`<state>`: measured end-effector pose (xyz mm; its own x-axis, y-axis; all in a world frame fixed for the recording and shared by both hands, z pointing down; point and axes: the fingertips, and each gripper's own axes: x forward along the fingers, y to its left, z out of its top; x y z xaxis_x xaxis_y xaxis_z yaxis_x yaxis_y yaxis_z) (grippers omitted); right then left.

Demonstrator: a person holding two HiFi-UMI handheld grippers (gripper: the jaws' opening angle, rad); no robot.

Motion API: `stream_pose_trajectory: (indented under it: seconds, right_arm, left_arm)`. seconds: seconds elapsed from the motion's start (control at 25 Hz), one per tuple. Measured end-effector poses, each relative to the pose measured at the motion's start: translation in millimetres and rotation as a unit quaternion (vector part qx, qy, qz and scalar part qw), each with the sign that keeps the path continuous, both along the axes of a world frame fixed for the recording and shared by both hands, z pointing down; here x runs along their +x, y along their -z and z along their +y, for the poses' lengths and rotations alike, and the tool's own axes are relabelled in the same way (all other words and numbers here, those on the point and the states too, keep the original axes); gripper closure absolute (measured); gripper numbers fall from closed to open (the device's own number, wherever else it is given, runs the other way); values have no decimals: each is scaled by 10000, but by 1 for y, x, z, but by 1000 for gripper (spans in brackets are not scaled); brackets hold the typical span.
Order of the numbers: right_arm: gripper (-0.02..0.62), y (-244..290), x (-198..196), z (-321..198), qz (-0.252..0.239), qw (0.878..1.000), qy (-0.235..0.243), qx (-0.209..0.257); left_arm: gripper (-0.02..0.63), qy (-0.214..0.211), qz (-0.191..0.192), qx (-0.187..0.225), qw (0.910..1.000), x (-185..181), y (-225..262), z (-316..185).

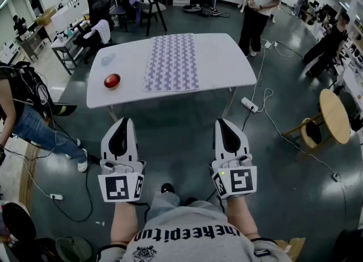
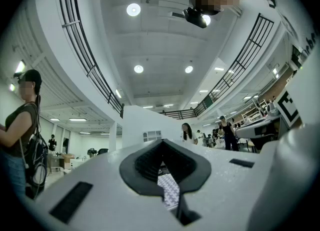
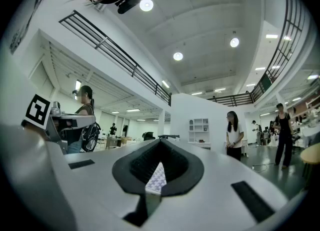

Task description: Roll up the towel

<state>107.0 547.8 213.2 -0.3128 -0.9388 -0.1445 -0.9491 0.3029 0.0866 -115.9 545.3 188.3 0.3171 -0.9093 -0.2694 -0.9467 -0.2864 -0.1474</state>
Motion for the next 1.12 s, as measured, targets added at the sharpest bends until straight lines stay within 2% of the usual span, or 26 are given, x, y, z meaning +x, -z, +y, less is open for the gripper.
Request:
stream_pose_trajectory:
  seconds: [0.36, 0.52, 0.68, 0.84, 1.0, 1.12]
  right_arm:
    - [594, -3, -15, -19, 43, 10000, -79, -4]
    - [594, -4, -24, -30, 45, 9998, -64, 189]
    - [594, 0, -34, -43, 88, 9990, 23, 427]
    - [594, 4, -38, -62, 22, 9987, -235, 451]
    - [594, 12, -53, -74, -11, 9983, -382, 435]
    - [594, 12, -63, -85, -6, 9982, -419, 417]
  left_arm:
    - [601, -16, 4, -23, 10000, -16, -5, -21]
    - [601, -101, 14, 25, 9999, -24, -9, -35]
    - [601, -324, 181, 34, 9993, -32, -10, -54]
    - [601, -421, 349, 53, 9985, -42, -5, -71]
    - [601, -551, 684, 135, 9960, -61, 8, -84]
    - [601, -505, 610, 190, 9967, -71, 6, -99]
